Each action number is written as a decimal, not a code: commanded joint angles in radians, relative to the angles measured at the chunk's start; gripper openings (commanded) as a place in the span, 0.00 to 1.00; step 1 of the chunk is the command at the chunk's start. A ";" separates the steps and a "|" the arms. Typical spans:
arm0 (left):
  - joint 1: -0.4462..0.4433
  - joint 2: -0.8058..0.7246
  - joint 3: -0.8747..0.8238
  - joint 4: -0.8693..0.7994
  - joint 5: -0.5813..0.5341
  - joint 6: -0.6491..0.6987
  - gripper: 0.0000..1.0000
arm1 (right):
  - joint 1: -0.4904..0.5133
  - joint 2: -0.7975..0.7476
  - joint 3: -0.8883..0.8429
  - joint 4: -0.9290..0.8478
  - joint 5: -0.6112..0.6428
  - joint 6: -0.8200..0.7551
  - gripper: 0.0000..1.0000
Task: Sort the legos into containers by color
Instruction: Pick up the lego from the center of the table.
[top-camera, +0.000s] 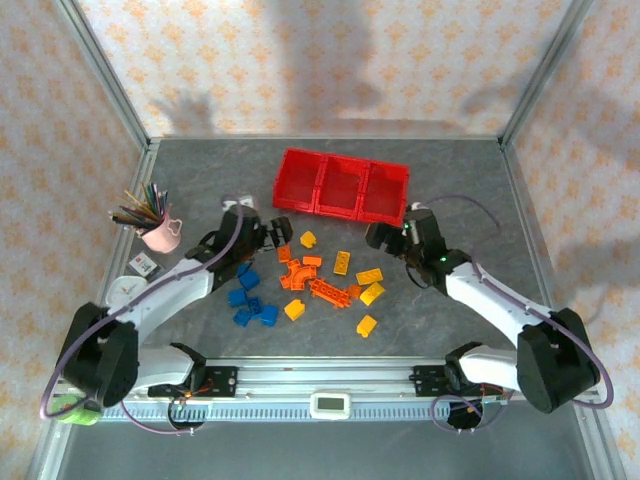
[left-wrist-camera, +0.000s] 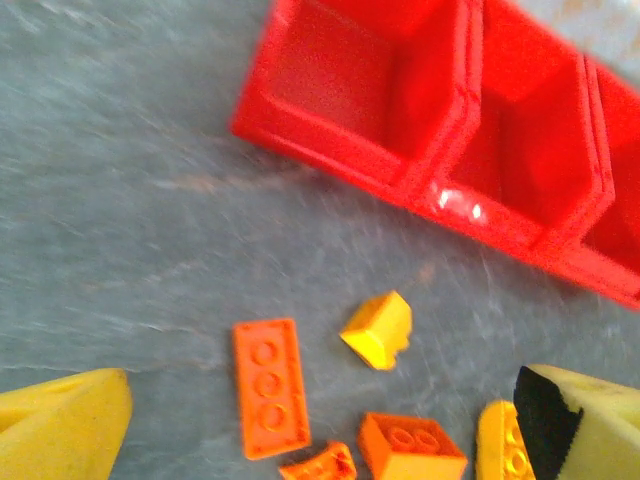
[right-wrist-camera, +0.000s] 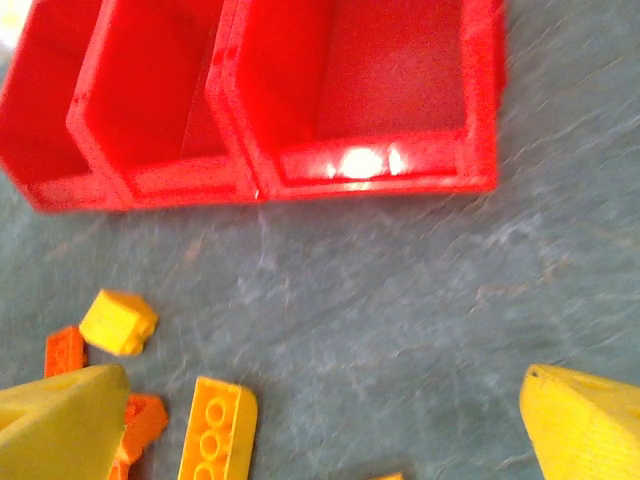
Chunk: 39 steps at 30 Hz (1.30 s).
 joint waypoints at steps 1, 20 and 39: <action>-0.058 0.125 0.113 -0.084 -0.034 -0.010 0.99 | 0.056 0.013 0.019 -0.041 0.008 0.019 1.00; -0.155 0.657 0.521 -0.258 -0.136 0.022 0.91 | 0.067 0.018 -0.028 -0.018 0.014 0.007 1.00; -0.178 0.800 0.644 -0.323 -0.223 0.018 0.68 | 0.065 0.037 -0.033 0.000 0.012 -0.009 1.00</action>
